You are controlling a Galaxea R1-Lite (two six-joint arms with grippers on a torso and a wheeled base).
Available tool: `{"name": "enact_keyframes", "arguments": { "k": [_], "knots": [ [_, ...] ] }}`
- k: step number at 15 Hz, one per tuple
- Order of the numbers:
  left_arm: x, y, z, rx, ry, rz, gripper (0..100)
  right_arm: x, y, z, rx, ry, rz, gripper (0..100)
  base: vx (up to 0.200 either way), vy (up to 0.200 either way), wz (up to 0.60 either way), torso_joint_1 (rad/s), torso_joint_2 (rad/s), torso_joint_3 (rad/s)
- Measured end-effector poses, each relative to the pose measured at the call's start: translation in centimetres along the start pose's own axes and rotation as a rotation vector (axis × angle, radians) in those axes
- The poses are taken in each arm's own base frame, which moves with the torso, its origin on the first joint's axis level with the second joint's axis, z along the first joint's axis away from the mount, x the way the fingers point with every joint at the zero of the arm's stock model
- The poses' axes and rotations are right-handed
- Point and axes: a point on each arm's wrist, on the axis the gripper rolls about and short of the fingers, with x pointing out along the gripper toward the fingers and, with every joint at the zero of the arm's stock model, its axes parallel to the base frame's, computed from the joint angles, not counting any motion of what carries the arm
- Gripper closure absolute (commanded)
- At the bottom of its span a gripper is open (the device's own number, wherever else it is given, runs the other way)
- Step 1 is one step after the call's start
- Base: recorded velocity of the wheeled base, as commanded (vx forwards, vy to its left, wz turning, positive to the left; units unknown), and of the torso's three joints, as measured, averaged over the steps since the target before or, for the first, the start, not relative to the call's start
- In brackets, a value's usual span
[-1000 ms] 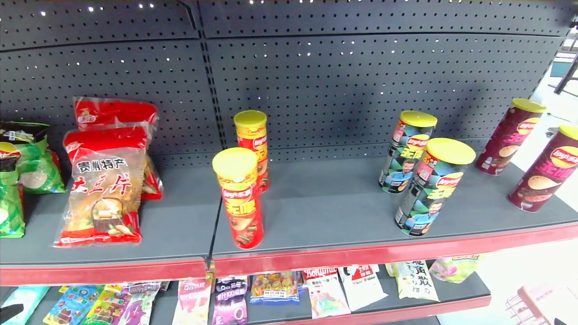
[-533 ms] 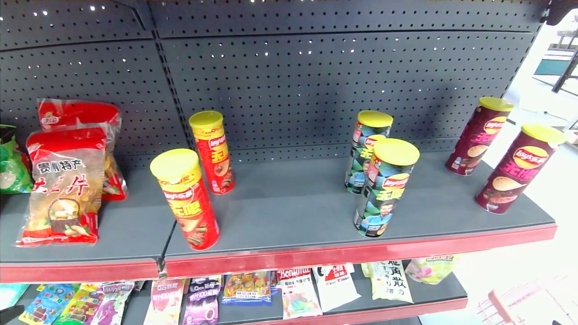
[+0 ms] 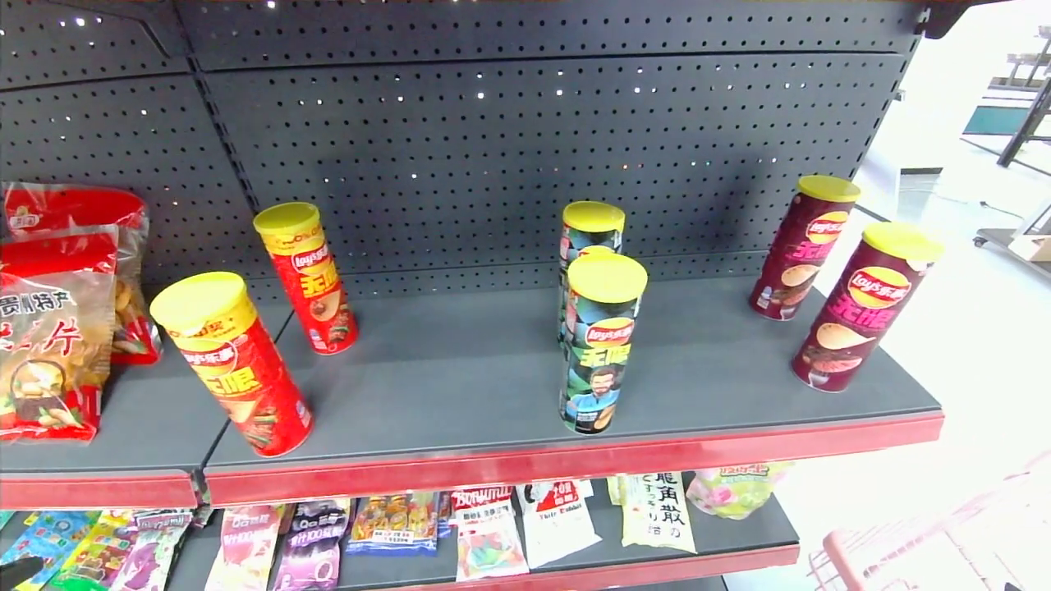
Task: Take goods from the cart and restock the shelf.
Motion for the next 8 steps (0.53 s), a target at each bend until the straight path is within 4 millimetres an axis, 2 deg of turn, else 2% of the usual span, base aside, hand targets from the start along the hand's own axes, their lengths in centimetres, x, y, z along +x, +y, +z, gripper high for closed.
{"name": "enact_keyframes", "arguments": {
  "k": [4,8],
  "knots": [
    [-0.4,0.0,-0.3,-0.002,-0.019,0.004,0,0.0,0.0,0.0,0.009,-0.003,-0.003,0,0.0,0.0,0.0,0.0,0.0,0.0],
    [-1.1,0.1,-1.9,0.023,-0.046,0.01,0,-0.3,0.0,-0.1,0.012,-0.023,-0.011,0,0.0,0.0,0.0,0.0,0.0,0.0]
  ]
}}
